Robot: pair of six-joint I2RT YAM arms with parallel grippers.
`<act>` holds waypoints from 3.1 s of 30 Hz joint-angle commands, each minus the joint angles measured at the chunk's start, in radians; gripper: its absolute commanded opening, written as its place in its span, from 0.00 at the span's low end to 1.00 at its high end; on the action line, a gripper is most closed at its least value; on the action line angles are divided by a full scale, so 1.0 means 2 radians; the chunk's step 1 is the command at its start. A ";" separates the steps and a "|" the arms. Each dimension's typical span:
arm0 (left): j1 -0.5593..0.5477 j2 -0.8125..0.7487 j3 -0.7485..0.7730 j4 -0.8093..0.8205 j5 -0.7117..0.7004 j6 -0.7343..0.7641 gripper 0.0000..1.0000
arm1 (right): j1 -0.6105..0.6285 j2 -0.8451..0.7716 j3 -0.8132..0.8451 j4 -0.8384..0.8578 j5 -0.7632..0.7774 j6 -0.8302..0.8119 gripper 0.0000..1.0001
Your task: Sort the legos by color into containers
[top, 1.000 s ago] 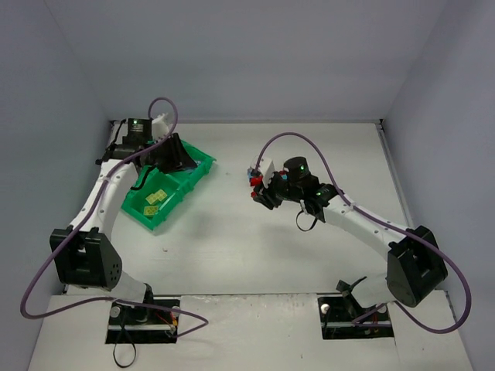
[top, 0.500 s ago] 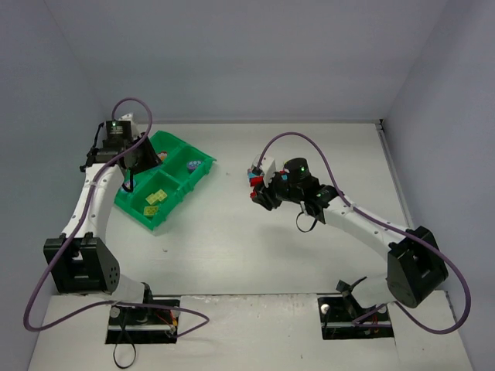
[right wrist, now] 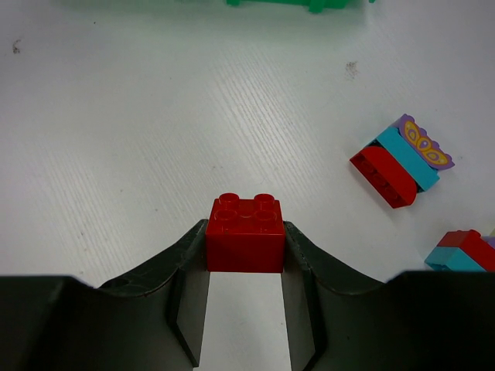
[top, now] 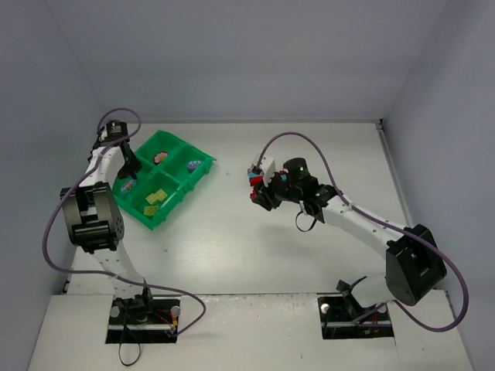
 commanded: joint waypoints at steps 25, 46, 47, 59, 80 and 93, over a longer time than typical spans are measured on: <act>-0.167 -0.134 -0.015 0.075 0.368 -0.042 0.75 | -0.002 0.004 0.090 0.023 -0.072 -0.082 0.10; -0.248 -0.128 -0.035 0.120 0.533 -0.007 0.73 | -0.002 0.009 0.105 0.020 -0.080 -0.083 0.11; -0.253 -0.124 -0.030 0.111 0.531 -0.001 0.73 | -0.002 0.009 0.106 0.020 -0.081 -0.083 0.11; -0.282 -0.100 -0.014 0.104 0.527 0.008 0.72 | -0.001 0.012 0.105 0.020 -0.082 -0.080 0.11; -0.285 -0.101 -0.017 0.120 0.505 0.007 0.07 | -0.001 0.005 0.092 0.024 -0.051 -0.073 0.56; -0.159 -0.019 0.111 0.019 0.287 0.058 0.07 | -0.057 -0.043 0.053 0.018 0.057 -0.004 0.81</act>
